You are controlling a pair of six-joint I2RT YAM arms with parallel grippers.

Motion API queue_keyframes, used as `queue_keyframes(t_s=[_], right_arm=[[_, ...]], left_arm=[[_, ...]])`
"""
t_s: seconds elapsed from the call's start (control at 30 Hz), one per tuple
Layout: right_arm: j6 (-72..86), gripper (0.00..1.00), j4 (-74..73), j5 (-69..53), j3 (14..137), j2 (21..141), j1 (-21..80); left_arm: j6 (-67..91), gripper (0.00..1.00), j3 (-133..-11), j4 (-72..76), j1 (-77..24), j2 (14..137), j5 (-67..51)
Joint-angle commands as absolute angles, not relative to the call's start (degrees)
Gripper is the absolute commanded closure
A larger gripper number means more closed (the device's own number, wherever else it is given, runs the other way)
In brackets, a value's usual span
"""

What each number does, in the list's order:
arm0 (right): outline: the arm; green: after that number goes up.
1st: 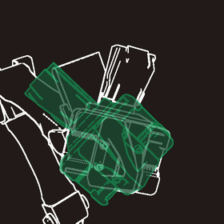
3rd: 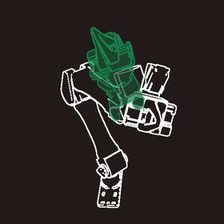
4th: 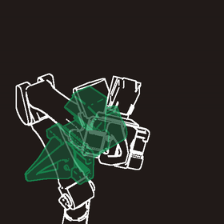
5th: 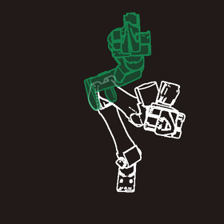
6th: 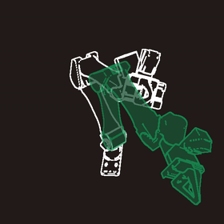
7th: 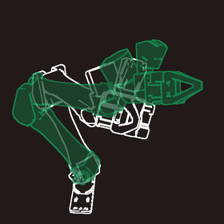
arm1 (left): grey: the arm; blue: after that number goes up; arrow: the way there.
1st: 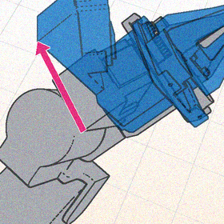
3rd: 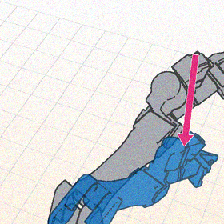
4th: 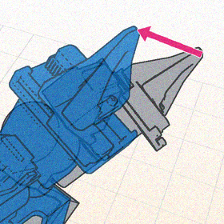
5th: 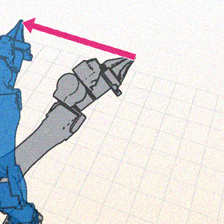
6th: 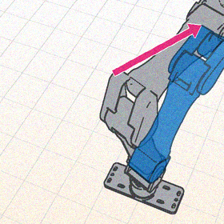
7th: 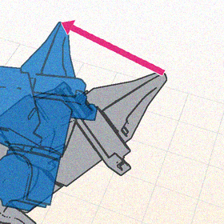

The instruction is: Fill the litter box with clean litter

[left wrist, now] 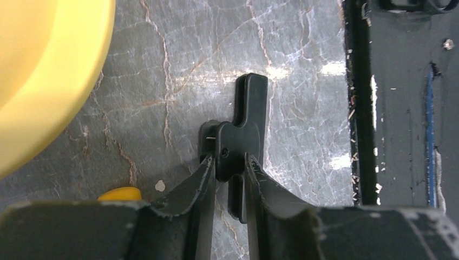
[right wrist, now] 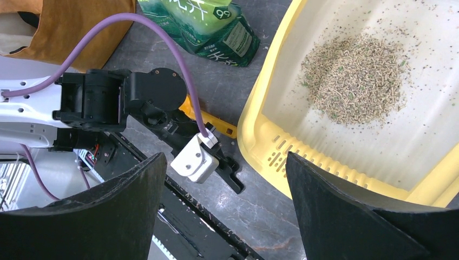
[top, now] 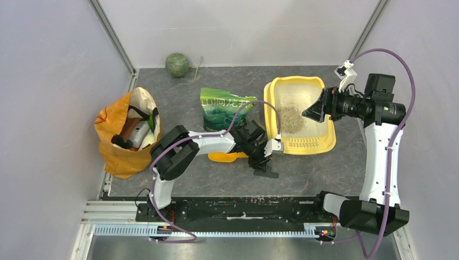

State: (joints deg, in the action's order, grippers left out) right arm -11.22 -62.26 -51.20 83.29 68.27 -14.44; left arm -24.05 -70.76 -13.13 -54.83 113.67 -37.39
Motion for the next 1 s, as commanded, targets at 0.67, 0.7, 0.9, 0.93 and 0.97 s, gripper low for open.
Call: queue_keyframes(t_s=[0.67, 0.7, 0.9, 0.93, 0.97], right_arm=[[-50.47, 0.13, -95.97, -57.86, 86.16, 68.11, -14.62], [-53.29, 0.14, -99.43, -57.81, 85.75, 68.14, -14.63], [-52.60, 0.14, -99.73, -56.01, 81.06, 63.40, -11.17], [-51.97, 0.14, -99.68, -56.34, 80.34, 63.06, -9.90], [-51.16, 0.14, -99.68, -56.85, 79.48, 62.82, -8.38]], left_arm=[[-27.69, 0.98, -69.73, -20.05, -54.84, 90.33, -36.50], [-28.35, 0.98, -70.12, -20.56, -54.83, 89.33, -35.91], [-31.33, 0.98, -73.81, -22.94, -54.93, 86.81, -33.36], [-31.46, 0.98, -74.33, -23.03, -54.90, 86.67, -33.07], [-32.03, 0.98, -74.79, -23.38, -54.82, 86.62, -32.86]])
